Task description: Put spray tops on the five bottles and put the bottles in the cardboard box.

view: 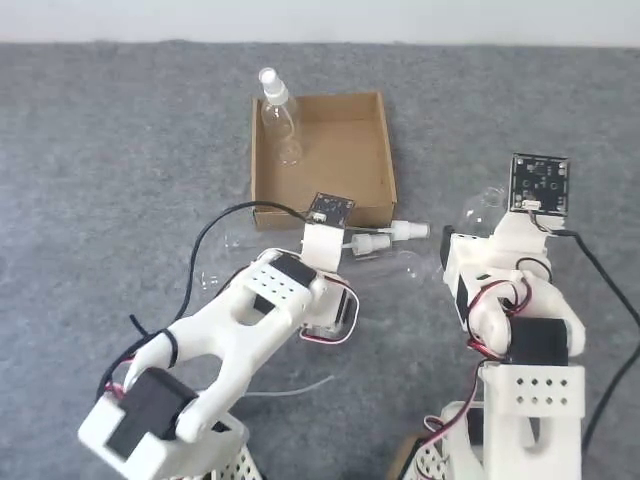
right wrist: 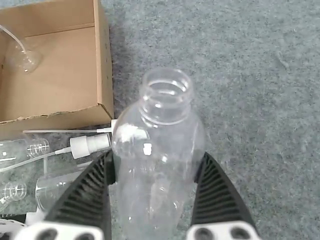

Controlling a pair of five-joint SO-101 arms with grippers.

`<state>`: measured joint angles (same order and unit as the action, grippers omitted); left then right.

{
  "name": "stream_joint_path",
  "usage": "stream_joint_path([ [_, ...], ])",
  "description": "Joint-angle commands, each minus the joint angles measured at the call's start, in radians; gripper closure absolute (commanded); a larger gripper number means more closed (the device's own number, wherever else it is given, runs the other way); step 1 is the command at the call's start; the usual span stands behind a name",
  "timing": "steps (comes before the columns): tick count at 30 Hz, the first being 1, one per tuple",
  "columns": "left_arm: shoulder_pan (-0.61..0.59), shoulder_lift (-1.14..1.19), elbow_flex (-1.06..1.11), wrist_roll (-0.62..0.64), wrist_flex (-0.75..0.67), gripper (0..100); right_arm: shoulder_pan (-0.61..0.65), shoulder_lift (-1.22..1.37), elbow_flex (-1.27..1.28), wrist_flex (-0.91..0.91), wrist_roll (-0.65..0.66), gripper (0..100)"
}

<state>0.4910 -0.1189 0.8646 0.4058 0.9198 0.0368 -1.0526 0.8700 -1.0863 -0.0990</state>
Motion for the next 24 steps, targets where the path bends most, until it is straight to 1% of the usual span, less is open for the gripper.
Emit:
stream_joint_path([
  [1,0.003,-0.037,-0.051,-0.035,0.025,99,-0.01,-0.028,-0.011,0.019,-0.009,99.1],
  [3,0.003,-0.066,-0.045,-0.068,0.04,99,-0.01,-0.028,-0.011,0.019,-0.009,99.1],
  [8,0.0,-0.178,-0.028,-0.069,0.083,99,-0.012,-0.028,-0.011,0.019,-0.009,99.1],
  [18,0.0,-0.532,0.096,-0.072,0.086,99,-0.012,-0.028,-0.011,0.019,-0.009,99.1],
  [24,0.0,-0.701,0.159,-0.074,0.087,99,-0.012,-0.028,-0.009,0.019,-0.009,99.1],
])
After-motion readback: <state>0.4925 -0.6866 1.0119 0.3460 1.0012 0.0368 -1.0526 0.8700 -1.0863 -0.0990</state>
